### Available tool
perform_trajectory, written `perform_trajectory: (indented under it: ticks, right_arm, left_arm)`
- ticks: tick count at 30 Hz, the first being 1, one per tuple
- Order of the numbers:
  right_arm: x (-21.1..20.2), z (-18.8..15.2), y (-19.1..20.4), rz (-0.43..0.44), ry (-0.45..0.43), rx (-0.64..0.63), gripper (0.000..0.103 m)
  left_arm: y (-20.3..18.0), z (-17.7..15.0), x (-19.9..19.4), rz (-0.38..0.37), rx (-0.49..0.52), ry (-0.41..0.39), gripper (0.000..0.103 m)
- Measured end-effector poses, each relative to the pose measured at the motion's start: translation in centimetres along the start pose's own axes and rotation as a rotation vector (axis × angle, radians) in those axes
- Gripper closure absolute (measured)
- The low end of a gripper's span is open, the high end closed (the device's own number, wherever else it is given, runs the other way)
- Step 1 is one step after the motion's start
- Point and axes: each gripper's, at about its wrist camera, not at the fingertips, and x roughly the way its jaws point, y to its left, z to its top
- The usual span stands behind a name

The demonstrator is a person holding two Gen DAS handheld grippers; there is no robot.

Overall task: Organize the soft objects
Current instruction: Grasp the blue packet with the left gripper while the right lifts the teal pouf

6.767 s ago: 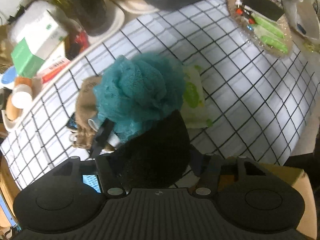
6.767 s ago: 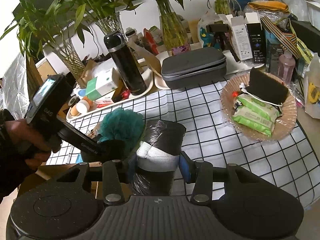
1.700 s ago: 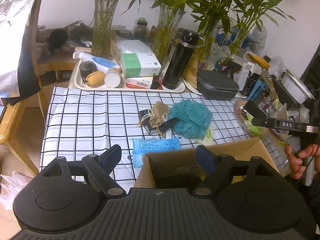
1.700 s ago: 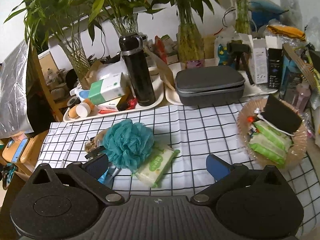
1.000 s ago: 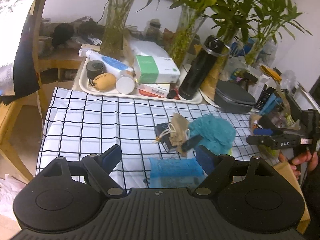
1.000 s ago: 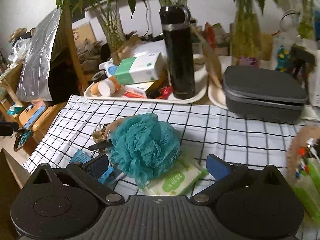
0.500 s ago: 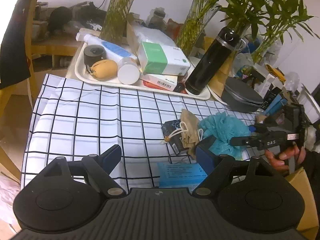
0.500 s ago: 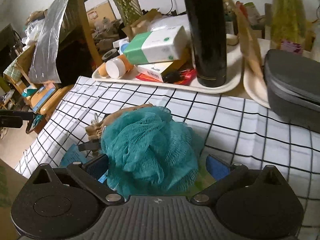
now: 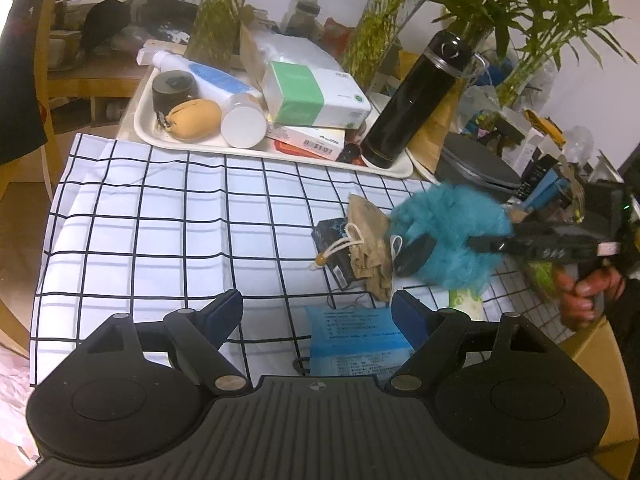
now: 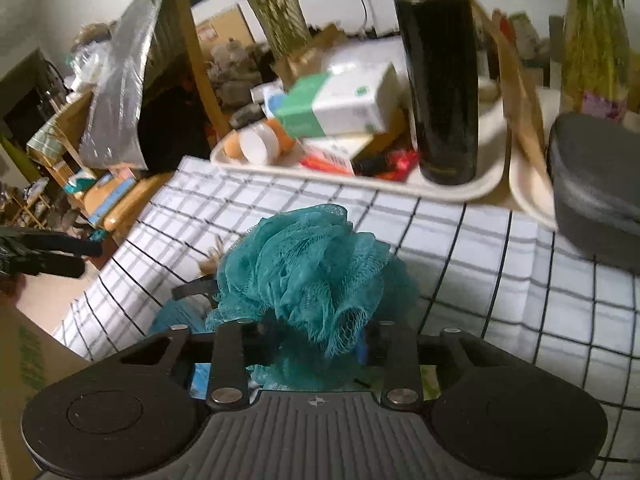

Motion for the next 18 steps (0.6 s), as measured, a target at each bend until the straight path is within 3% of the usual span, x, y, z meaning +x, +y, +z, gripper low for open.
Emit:
perform_trajectory:
  ticks: [9,18]
  right_arm:
    - [-5.7,0.5,0.3,-0.063,-0.191,0.046,0.071]
    - [-8.1,-0.6,1.0,-0.142,-0.222,0.069,0.072]
  left_arm:
    - [-0.3,0.1,1.2,-0.012,0.036,0.077,0.021]
    - [-0.6,1.3,4.3,-0.042,0.026,0.205,0.021]
